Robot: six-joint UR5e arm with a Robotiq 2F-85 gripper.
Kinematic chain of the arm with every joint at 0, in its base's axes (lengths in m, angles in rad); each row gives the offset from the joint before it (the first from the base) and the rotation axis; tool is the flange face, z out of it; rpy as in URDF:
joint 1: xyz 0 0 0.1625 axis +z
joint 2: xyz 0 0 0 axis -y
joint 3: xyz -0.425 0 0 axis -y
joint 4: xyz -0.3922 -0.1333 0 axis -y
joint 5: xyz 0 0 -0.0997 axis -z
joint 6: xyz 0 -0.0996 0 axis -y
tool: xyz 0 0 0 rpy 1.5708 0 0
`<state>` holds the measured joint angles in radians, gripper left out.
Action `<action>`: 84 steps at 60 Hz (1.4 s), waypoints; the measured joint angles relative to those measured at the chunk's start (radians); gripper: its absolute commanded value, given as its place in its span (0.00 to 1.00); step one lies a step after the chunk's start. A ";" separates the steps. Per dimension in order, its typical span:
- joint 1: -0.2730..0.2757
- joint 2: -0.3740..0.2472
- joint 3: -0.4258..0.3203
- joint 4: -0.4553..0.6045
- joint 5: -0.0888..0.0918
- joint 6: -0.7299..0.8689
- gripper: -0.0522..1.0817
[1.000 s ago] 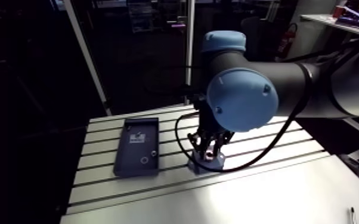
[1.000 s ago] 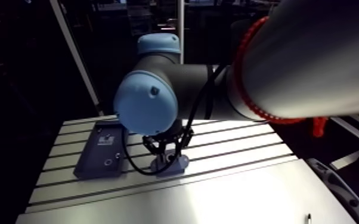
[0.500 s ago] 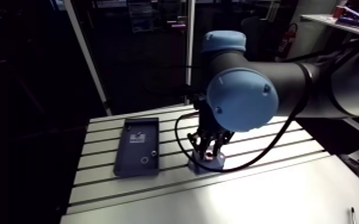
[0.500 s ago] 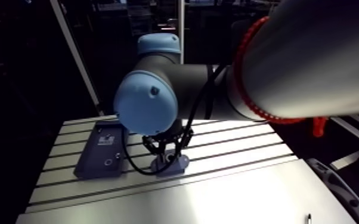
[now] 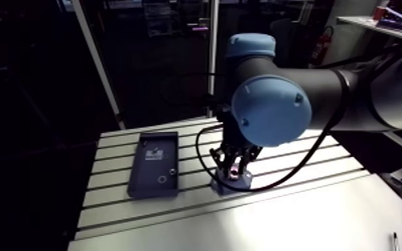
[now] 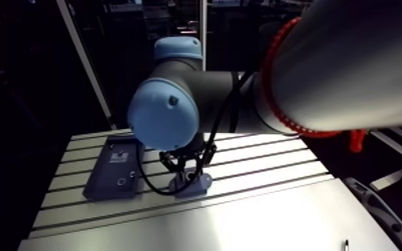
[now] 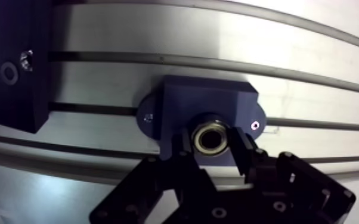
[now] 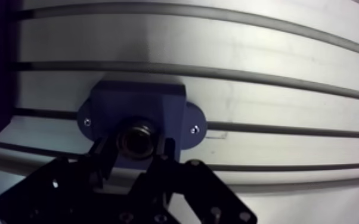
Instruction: Pick up the bearing and press it into the housing until flush.
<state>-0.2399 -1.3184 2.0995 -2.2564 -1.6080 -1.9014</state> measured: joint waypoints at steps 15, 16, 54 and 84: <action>0.002 0.000 0.003 0.000 0.001 0.000 0.59; 0.002 0.000 0.003 0.000 0.001 0.000 0.59; 0.001 0.000 0.004 0.000 0.000 0.001 0.59; 0.002 0.005 0.002 -0.001 0.000 0.001 0.59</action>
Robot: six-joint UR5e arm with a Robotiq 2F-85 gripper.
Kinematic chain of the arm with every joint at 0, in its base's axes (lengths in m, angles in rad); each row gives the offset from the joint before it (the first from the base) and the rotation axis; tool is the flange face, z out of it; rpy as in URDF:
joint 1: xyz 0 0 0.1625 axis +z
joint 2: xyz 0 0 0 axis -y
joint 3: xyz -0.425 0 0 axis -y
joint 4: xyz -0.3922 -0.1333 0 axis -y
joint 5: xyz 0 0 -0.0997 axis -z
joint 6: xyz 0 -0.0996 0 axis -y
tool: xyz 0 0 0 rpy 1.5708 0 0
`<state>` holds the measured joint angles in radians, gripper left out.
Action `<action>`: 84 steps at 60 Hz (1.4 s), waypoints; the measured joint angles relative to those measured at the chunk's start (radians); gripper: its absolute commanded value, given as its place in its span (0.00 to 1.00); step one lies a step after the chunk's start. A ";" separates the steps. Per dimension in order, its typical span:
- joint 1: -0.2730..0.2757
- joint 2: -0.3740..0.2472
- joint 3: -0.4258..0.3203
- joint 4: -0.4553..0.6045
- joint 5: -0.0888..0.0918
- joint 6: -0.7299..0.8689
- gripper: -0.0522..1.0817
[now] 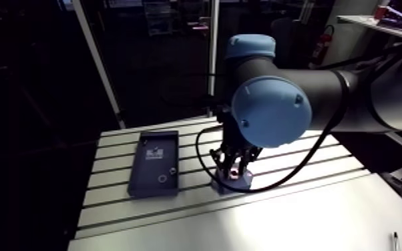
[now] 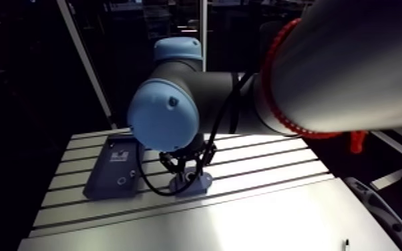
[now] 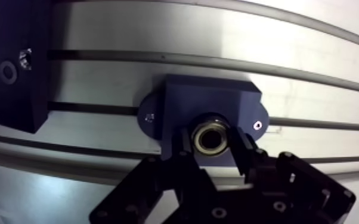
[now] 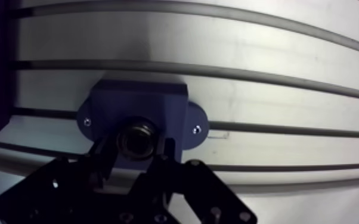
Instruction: Pick up the bearing and press it into the housing until flush.
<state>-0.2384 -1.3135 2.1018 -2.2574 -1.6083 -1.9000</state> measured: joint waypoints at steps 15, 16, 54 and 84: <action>0.000 0.003 -0.001 0.000 0.000 0.000 0.59; 0.000 0.004 -0.001 0.000 0.000 0.000 0.59; 0.001 0.006 -0.003 0.000 0.000 0.000 0.59; -0.001 0.005 -0.001 0.001 0.000 0.001 0.05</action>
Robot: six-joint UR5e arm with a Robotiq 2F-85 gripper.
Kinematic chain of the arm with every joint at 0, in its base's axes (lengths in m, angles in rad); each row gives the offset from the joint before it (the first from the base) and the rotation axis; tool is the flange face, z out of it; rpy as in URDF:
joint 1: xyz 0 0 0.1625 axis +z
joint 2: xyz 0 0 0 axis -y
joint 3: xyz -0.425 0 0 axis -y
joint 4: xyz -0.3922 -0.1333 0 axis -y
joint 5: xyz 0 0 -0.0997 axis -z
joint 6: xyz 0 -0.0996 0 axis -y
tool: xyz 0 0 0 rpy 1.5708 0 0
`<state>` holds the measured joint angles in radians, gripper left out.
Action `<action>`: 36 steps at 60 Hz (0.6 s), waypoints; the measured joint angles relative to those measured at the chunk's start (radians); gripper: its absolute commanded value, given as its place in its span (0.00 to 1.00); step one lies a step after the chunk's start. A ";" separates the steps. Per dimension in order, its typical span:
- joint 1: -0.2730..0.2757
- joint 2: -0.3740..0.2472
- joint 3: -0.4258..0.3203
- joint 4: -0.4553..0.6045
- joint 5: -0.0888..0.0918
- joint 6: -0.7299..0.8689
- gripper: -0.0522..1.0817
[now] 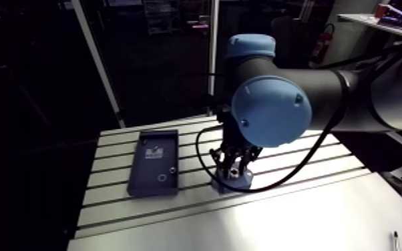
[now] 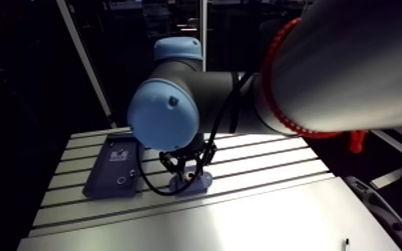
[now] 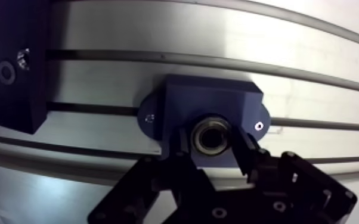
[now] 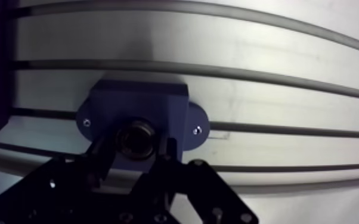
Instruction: Pick up the bearing and press it into the housing until flush.
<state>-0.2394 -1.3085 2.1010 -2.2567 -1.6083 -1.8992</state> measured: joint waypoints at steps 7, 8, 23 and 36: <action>0.000 0.000 0.000 -0.001 0.001 0.000 0.05; 0.000 -0.001 0.000 -0.001 0.001 0.000 0.05; 0.000 -0.009 -0.001 0.001 0.003 -0.001 0.05; 0.002 -0.037 -0.011 0.015 0.004 0.000 0.09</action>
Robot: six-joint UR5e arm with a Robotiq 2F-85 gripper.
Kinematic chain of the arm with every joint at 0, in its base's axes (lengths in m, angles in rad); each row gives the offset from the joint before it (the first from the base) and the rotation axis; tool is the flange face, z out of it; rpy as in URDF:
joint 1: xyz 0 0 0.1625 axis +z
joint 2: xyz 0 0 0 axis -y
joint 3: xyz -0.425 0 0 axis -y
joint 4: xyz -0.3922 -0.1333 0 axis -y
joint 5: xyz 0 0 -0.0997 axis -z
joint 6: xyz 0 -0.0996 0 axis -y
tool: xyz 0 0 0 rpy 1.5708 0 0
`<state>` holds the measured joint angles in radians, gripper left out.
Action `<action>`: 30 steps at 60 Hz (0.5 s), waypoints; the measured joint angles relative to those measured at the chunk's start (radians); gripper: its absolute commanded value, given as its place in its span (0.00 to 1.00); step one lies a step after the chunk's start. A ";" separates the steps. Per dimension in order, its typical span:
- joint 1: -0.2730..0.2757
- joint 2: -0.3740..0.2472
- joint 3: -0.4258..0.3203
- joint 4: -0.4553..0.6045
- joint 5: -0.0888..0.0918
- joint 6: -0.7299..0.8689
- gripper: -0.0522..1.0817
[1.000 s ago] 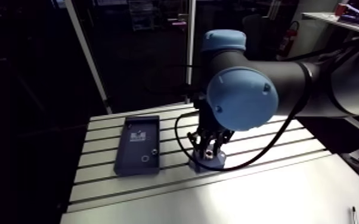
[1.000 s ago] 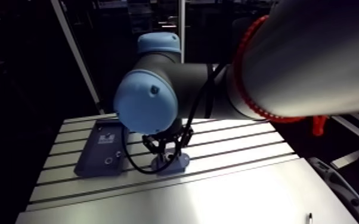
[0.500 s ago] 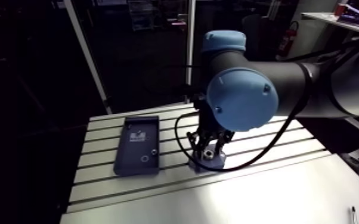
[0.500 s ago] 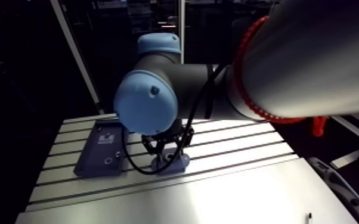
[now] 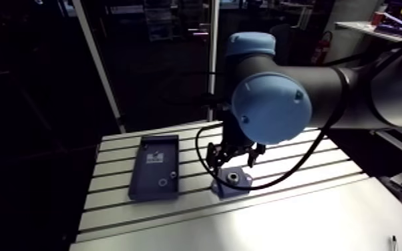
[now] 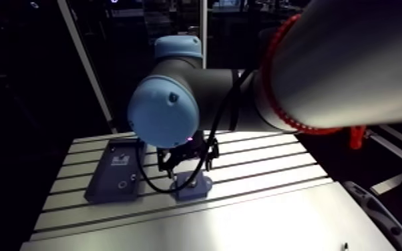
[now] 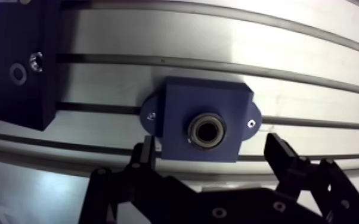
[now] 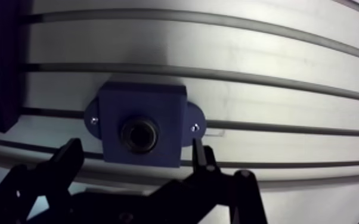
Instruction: Pick up the bearing and press it into the housing until flush.
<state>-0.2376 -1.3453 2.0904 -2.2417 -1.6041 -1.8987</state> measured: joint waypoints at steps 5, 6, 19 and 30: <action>0.001 -0.014 -0.006 0.013 0.000 0.002 0.16; 0.001 -0.016 -0.007 0.016 0.000 0.002 0.22; 0.002 -0.036 -0.019 0.048 -0.001 0.007 0.76; 0.000 -0.039 -0.017 0.057 0.000 0.008 0.83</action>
<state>-0.2374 -1.3844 2.0739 -2.1851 -1.6040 -1.8906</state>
